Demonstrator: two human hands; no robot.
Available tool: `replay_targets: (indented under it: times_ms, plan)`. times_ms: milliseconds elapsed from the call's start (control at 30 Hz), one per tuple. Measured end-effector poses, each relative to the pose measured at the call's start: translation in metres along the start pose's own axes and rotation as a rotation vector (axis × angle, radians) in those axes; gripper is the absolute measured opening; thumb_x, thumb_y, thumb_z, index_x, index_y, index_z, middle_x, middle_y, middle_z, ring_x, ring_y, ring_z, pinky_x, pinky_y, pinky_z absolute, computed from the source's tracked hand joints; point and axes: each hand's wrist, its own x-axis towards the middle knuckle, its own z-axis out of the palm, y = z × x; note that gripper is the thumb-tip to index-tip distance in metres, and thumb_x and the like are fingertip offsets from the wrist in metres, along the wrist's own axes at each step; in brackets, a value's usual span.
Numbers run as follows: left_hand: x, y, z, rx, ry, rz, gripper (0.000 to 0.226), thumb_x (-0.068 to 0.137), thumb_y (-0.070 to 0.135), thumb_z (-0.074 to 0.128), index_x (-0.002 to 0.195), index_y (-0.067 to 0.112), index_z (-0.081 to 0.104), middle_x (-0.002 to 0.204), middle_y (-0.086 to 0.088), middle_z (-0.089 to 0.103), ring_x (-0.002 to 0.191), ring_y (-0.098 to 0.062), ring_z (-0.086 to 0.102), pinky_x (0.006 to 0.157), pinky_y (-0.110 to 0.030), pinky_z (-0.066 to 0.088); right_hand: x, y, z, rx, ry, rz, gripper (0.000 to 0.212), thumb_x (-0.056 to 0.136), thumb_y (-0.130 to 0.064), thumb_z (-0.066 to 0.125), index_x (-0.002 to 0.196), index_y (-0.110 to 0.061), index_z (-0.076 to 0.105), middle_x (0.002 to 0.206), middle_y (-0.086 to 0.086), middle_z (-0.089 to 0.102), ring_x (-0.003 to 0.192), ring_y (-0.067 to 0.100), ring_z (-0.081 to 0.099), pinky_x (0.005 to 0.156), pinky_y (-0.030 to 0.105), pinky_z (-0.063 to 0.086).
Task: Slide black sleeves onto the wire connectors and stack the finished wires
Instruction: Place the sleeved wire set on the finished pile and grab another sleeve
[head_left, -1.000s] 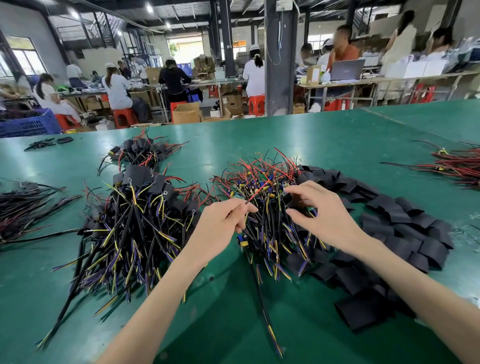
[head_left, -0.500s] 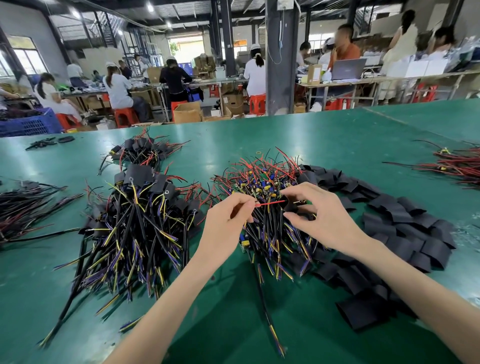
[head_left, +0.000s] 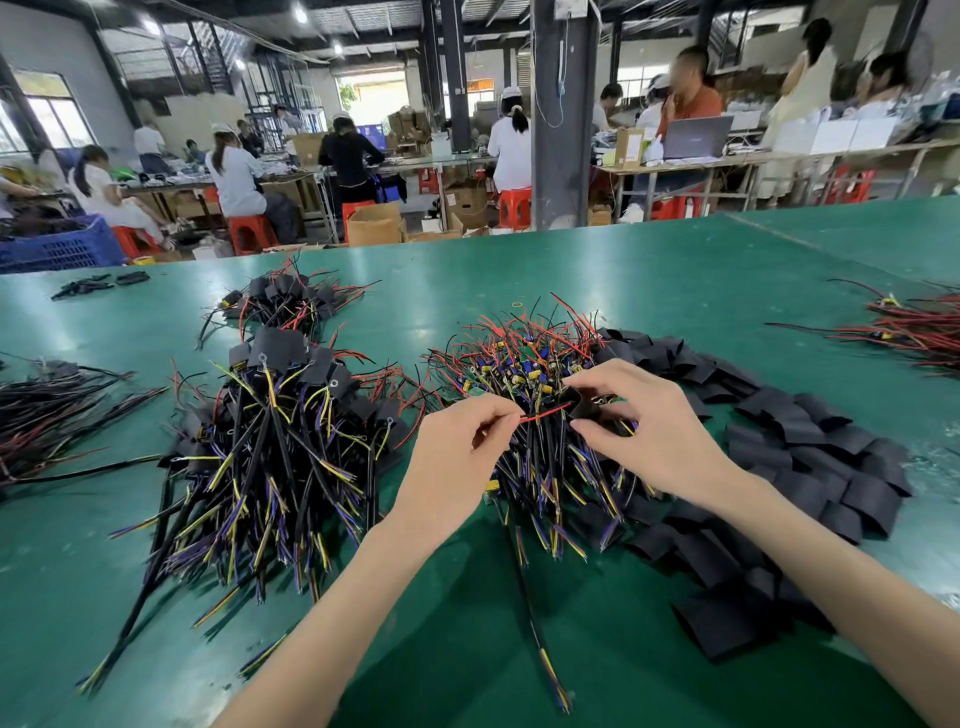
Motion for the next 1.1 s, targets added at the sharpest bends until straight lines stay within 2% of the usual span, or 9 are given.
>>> replay_targets:
  times_ms: [133, 267, 333, 400, 600, 700, 800, 967, 1100]
  plan:
    - [0.000, -0.001, 0.002, 0.079, 0.011, 0.078, 0.010, 0.090, 0.008, 0.061, 0.086, 0.012, 0.070, 0.075, 0.004, 0.065, 0.062, -0.008, 0.047, 0.059, -0.010, 0.034, 0.000, -0.001, 0.000, -0.131, -0.031, -0.106, 0.036, 0.076, 0.001, 0.072, 0.109, -0.012, 0.067, 0.104, -0.003, 0.060, 0.091, 0.003, 0.056, 0.082, 0.018, 0.047]
    - [-0.003, -0.002, 0.008, 0.094, -0.009, 0.103, 0.013, 0.092, 0.006, 0.053, 0.102, 0.013, 0.058, 0.070, 0.004, 0.057, 0.060, -0.011, 0.046, 0.059, -0.016, 0.037, -0.001, -0.005, 0.005, -0.333, -0.066, -0.214, 0.034, 0.077, -0.005, 0.073, 0.111, -0.008, 0.067, 0.106, 0.002, 0.063, 0.095, 0.016, 0.060, 0.086, 0.035, 0.048]
    - [-0.006, 0.000, 0.012, 0.065, -0.063, 0.107, 0.024, 0.091, 0.004, 0.042, 0.113, 0.012, 0.046, 0.080, 0.002, 0.051, 0.071, -0.012, 0.049, 0.069, -0.020, 0.040, -0.002, -0.009, 0.009, -0.416, -0.060, -0.311, 0.033, 0.075, -0.006, 0.075, 0.107, -0.004, 0.068, 0.101, 0.007, 0.066, 0.095, 0.019, 0.057, 0.087, 0.034, 0.044]
    - [-0.010, 0.002, 0.016, 0.083, -0.075, 0.162, 0.035, 0.085, 0.000, 0.036, 0.119, 0.010, 0.039, 0.096, 0.000, 0.043, 0.085, -0.006, 0.044, 0.081, -0.013, 0.036, -0.002, -0.015, 0.013, -0.442, -0.071, -0.368, 0.030, 0.075, -0.008, 0.072, 0.104, -0.003, 0.068, 0.096, 0.008, 0.067, 0.091, 0.022, 0.057, 0.086, 0.035, 0.042]
    - [-0.011, 0.006, 0.013, 0.039, -0.099, 0.175, 0.050, 0.083, -0.010, 0.044, 0.128, 0.009, 0.035, 0.109, -0.003, 0.039, 0.095, 0.005, 0.043, 0.089, -0.003, 0.028, -0.004, -0.023, 0.013, -0.371, -0.119, -0.256, 0.018, 0.082, -0.005, 0.063, 0.100, -0.004, 0.068, 0.089, 0.006, 0.065, 0.076, 0.026, 0.064, 0.068, 0.035, 0.052]
    - [-0.008, 0.004, 0.004, 0.073, -0.156, 0.132, 0.053, 0.085, 0.014, 0.061, 0.132, 0.015, 0.037, 0.121, 0.003, 0.044, 0.100, 0.003, 0.047, 0.092, -0.011, 0.033, -0.001, -0.017, 0.009, -0.333, -0.066, -0.201, 0.016, 0.080, 0.004, 0.067, 0.095, -0.003, 0.069, 0.084, 0.007, 0.065, 0.074, 0.025, 0.062, 0.070, 0.034, 0.048]
    - [-0.005, -0.004, -0.006, 0.110, -0.312, -0.046, 0.062, 0.082, 0.034, 0.071, 0.134, 0.023, 0.038, 0.121, 0.010, 0.049, 0.110, -0.004, 0.046, 0.097, -0.019, 0.033, 0.004, -0.010, 0.000, -0.289, 0.073, -0.115, 0.018, 0.075, 0.007, 0.070, 0.090, -0.003, 0.071, 0.081, 0.005, 0.067, 0.072, 0.016, 0.060, 0.073, 0.021, 0.043]
    - [0.000, -0.009, -0.006, -0.043, -0.390, -0.190, 0.014, 0.089, 0.016, 0.064, 0.103, 0.019, 0.061, 0.091, 0.006, 0.063, 0.073, -0.009, 0.058, 0.076, -0.023, 0.049, 0.009, 0.007, -0.017, -0.259, 0.204, 0.005, 0.018, 0.075, 0.006, 0.071, 0.089, -0.006, 0.072, 0.079, -0.007, 0.061, 0.073, -0.001, 0.050, 0.073, 0.004, 0.036]
    - [0.001, -0.012, -0.006, -0.283, -0.351, -0.313, 0.006, 0.091, 0.012, 0.061, 0.095, 0.017, 0.060, 0.095, 0.003, 0.058, 0.067, -0.010, 0.061, 0.064, -0.028, 0.052, 0.008, 0.010, -0.018, -0.277, 0.155, 0.002, 0.018, 0.076, 0.007, 0.070, 0.089, -0.006, 0.071, 0.078, -0.008, 0.059, 0.072, -0.007, 0.049, 0.071, 0.002, 0.033]
